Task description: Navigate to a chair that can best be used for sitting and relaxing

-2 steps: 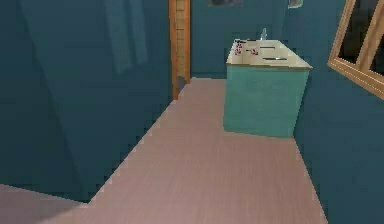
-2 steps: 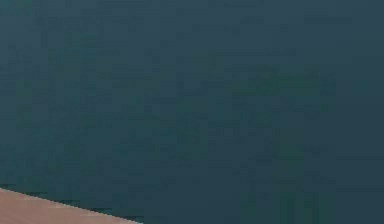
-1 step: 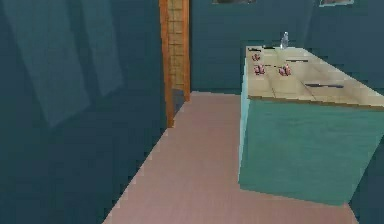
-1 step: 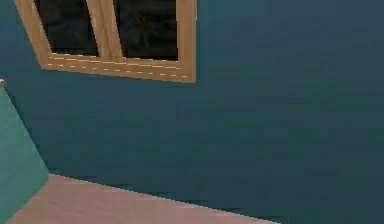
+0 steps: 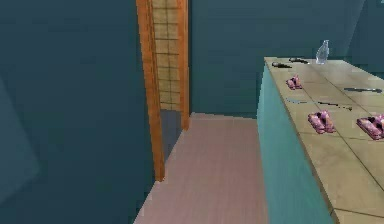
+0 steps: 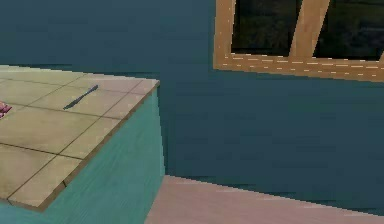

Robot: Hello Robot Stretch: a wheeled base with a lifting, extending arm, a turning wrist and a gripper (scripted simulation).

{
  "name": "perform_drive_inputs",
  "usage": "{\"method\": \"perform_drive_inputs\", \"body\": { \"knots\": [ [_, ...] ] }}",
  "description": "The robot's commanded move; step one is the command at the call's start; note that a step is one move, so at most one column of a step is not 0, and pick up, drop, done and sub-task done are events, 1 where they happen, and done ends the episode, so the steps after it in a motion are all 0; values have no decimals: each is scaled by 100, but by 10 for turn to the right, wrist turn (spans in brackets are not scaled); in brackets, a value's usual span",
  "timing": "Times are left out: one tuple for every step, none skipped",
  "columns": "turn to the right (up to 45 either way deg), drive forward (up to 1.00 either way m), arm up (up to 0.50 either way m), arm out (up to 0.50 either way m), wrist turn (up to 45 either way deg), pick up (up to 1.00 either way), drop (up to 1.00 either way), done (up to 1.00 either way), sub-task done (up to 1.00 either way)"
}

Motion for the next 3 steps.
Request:
{"method": "perform_drive_inputs", "body": {
  "knots": [
    [60,0,0,0,0,0,0,0,0],
    [0,30,0,0,0,0,0,0,0],
    [-30,0,0,0,0,0,0,0,0]
  ]
}}
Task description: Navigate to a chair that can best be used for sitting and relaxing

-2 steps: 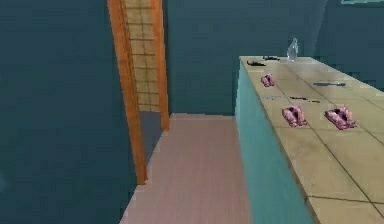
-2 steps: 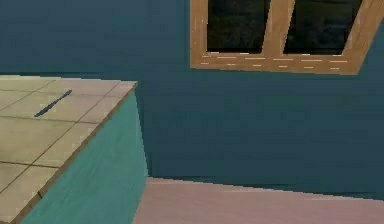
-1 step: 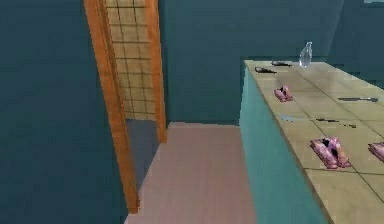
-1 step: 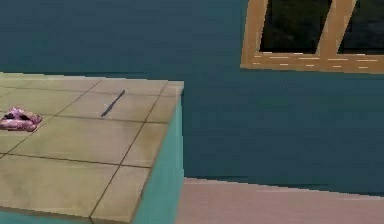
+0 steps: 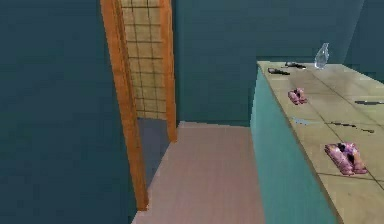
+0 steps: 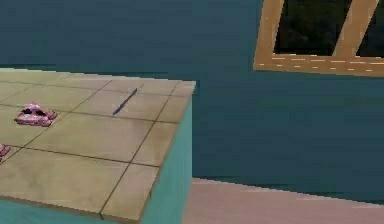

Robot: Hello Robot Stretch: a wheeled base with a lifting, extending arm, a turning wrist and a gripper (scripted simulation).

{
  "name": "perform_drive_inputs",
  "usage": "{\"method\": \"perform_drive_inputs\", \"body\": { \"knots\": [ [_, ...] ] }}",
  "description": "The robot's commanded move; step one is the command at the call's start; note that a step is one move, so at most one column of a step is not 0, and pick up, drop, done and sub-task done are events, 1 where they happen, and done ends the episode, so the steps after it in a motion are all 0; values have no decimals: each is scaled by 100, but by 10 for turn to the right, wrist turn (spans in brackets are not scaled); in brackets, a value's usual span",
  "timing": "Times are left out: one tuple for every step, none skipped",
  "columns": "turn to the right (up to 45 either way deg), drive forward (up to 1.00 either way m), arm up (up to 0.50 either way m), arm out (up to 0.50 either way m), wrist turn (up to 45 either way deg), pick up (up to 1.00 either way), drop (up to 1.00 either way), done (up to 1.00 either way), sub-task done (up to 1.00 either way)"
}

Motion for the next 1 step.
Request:
{"method": "perform_drive_inputs", "body": {
  "knots": [
    [0,100,0,0,0,0,0,0,0]
  ]
}}
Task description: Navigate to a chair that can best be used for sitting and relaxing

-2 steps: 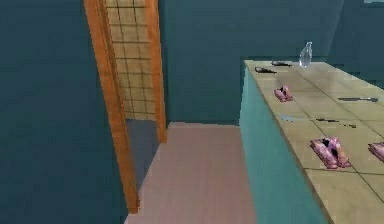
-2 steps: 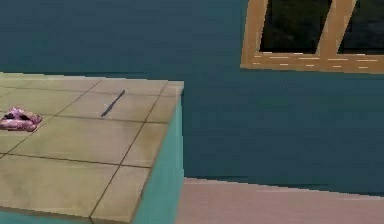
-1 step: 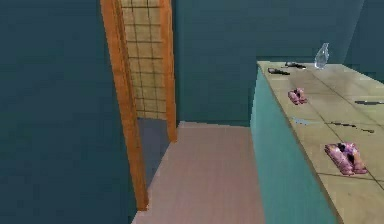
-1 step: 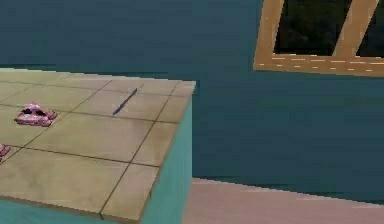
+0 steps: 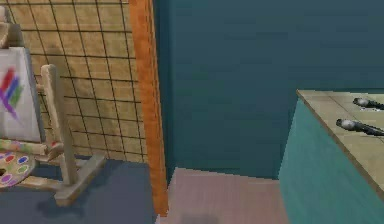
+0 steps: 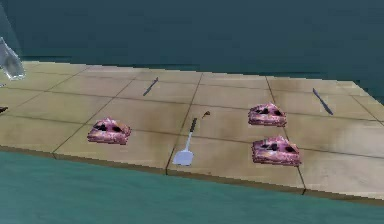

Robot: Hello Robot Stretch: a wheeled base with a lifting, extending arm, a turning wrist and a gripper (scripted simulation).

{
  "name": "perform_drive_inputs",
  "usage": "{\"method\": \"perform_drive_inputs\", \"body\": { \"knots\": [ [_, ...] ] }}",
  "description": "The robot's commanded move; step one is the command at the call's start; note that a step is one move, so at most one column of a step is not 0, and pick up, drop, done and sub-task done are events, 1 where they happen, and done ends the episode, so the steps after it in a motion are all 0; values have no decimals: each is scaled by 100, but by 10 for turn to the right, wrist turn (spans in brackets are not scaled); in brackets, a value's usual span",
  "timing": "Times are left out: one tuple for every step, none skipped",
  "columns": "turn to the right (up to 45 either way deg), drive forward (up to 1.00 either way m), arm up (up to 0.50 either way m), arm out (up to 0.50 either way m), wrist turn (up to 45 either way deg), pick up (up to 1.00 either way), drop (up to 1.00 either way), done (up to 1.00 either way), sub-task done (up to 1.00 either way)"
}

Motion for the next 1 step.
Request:
{"method": "perform_drive_inputs", "body": {
  "knots": [
    [0,35,0,0,0,0,0,0,0]
  ]
}}
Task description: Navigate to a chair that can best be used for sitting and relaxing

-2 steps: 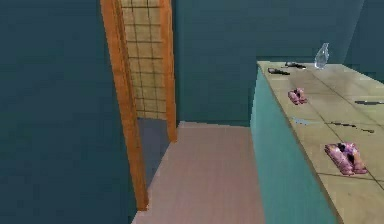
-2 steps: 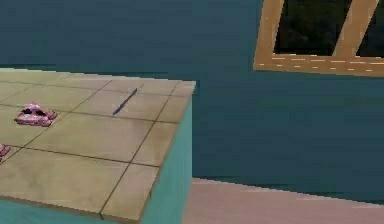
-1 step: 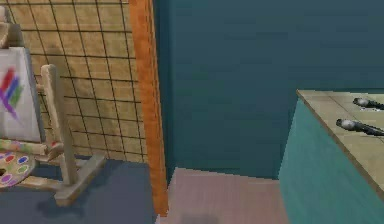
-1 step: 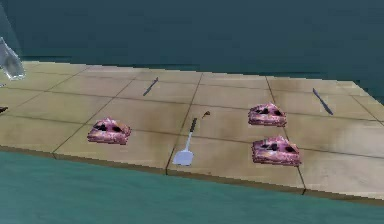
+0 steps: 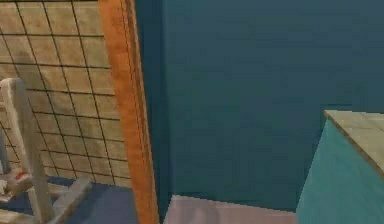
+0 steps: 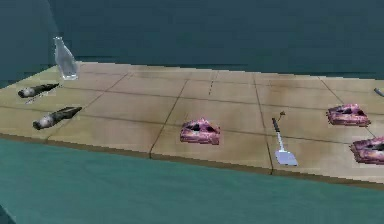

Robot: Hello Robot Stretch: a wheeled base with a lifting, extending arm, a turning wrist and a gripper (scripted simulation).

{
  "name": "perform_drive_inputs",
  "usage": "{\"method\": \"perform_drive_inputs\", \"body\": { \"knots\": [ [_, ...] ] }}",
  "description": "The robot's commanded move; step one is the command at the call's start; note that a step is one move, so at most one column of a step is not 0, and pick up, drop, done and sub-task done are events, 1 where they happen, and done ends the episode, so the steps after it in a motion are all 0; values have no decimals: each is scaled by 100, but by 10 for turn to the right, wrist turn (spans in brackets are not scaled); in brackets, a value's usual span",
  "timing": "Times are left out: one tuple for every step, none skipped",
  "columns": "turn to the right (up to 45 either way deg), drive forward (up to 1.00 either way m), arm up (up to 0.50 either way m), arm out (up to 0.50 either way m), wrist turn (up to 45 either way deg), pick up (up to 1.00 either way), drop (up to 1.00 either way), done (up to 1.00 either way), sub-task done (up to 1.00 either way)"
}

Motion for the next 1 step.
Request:
{"method": "perform_drive_inputs", "body": {
  "knots": [
    [-450,0,0,0,0,0,0,0,0]
  ]
}}
